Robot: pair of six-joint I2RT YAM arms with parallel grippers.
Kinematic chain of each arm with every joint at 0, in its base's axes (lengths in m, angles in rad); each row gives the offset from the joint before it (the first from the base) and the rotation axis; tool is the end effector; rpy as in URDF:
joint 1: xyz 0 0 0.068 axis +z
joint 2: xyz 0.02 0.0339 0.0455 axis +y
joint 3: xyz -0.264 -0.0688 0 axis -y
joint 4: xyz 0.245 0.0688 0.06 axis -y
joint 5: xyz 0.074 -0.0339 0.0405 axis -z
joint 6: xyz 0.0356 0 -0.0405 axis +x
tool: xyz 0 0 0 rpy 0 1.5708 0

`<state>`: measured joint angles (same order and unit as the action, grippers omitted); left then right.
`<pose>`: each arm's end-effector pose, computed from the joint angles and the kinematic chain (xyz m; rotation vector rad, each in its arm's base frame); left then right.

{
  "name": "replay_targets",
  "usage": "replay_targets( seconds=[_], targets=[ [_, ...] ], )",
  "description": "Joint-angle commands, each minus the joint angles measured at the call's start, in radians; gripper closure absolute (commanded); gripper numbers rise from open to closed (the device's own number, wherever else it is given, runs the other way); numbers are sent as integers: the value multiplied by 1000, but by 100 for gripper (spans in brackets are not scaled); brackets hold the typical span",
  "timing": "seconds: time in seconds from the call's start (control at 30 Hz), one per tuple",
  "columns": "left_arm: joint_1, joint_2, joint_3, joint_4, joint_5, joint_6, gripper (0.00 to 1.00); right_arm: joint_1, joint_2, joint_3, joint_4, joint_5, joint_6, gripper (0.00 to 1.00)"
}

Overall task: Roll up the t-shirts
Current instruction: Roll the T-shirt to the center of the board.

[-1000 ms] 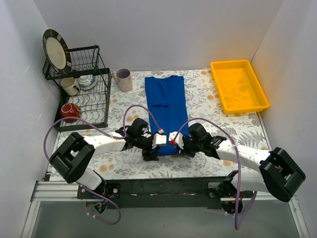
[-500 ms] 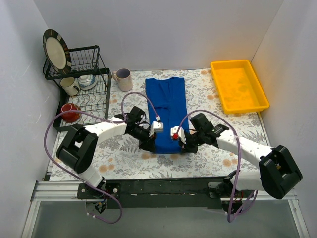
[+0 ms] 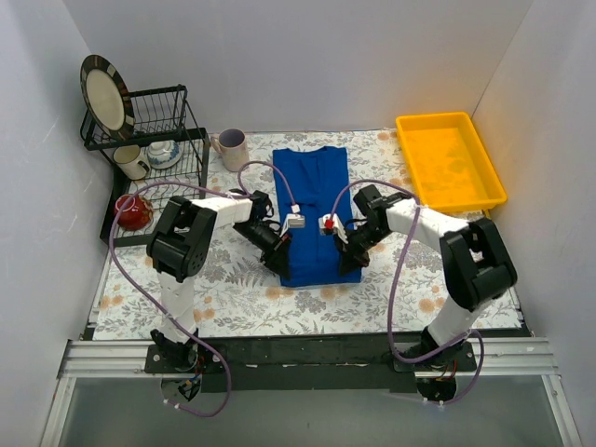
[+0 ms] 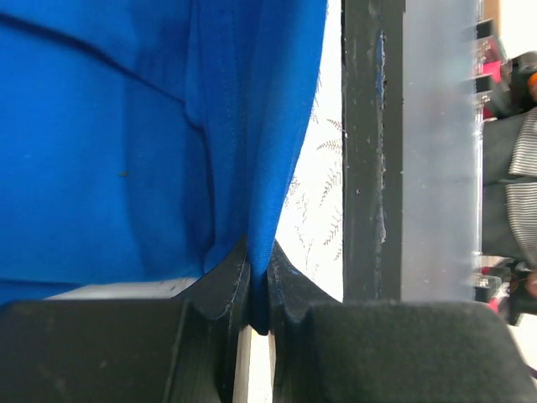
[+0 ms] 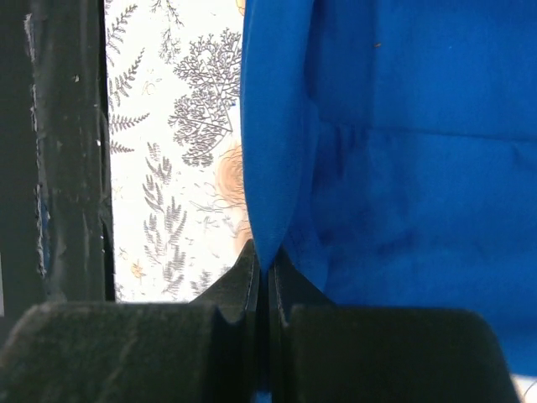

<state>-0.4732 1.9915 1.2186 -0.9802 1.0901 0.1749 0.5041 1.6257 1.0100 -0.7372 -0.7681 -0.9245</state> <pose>0.2782 -0.1779 0.1374 -0.6491 -2.3574 1.4307 0.2426 0.1621 0.1873 -1.7967 1.8962 0.9718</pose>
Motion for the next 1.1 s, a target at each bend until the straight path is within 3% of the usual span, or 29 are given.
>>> replay_targets(
  seconds=[0.0,0.23,0.77,0.87,1.07],
  targets=[
    [47,62,88,-166,-35,83,100,-55,124,114,-280,-77,-194,99],
    [57,171,206,-276,-62,147,100,-90,334,254,-484,-117,-333,99],
    [105,198,203,-288,-101,152,98,-95,505,397,-513,-112,-333,99],
    [110,188,176,-252,-107,115,93,-95,545,418,-518,-93,-335,99],
    [122,25,66,-16,-211,-37,66,-91,646,507,-515,-66,-255,99]
  ],
)
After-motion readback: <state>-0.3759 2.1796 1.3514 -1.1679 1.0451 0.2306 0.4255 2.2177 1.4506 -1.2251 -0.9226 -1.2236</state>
